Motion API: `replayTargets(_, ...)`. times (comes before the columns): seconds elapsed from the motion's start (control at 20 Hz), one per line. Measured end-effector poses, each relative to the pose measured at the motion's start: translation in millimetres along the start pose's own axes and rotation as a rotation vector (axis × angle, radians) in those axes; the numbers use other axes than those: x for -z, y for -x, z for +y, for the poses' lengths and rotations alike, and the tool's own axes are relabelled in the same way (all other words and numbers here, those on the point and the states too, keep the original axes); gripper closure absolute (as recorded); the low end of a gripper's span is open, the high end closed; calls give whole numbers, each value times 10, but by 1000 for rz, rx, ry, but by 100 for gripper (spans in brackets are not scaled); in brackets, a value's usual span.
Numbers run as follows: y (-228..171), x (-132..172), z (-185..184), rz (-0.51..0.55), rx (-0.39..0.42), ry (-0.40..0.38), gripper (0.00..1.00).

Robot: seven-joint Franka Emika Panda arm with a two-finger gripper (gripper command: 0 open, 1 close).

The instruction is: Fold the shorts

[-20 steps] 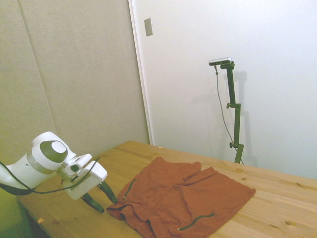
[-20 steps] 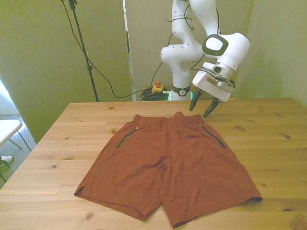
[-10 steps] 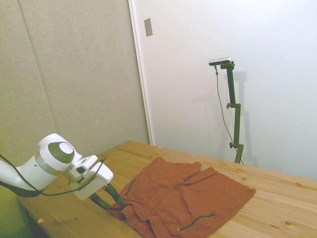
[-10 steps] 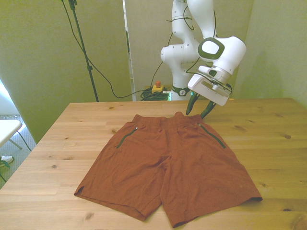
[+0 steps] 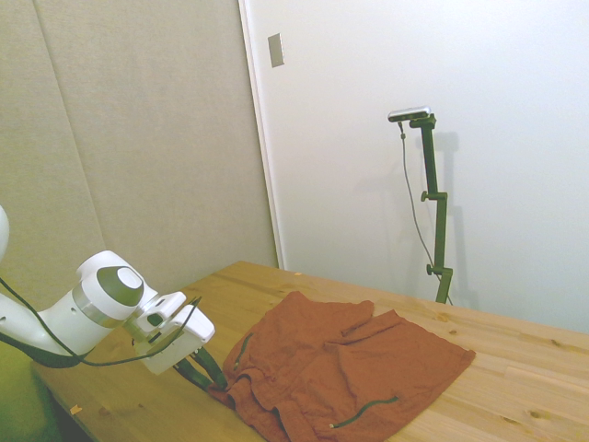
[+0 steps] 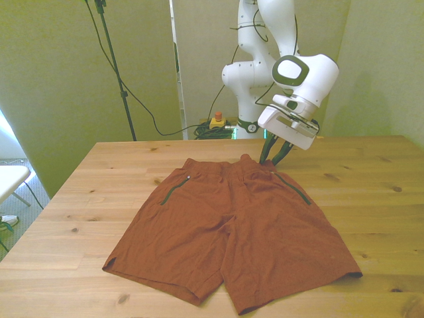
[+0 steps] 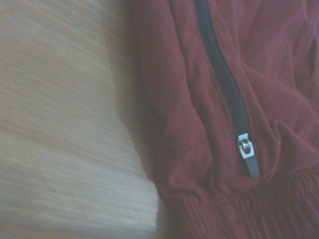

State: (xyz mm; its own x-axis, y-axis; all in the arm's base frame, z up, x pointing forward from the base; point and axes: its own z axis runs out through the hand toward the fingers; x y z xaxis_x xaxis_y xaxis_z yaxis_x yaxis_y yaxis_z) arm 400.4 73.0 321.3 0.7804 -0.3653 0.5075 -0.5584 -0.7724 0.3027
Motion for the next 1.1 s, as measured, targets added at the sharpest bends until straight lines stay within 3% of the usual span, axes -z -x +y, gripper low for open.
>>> replayTargets(0.7, -24, -7, -16, -6, -18, -19, 100)
replayTargets(0.9, -102, 246, 1, -9, -38, -72, 100)
replayTargets(1.1, -299, 614, 277, 9, -84, -102, 100)
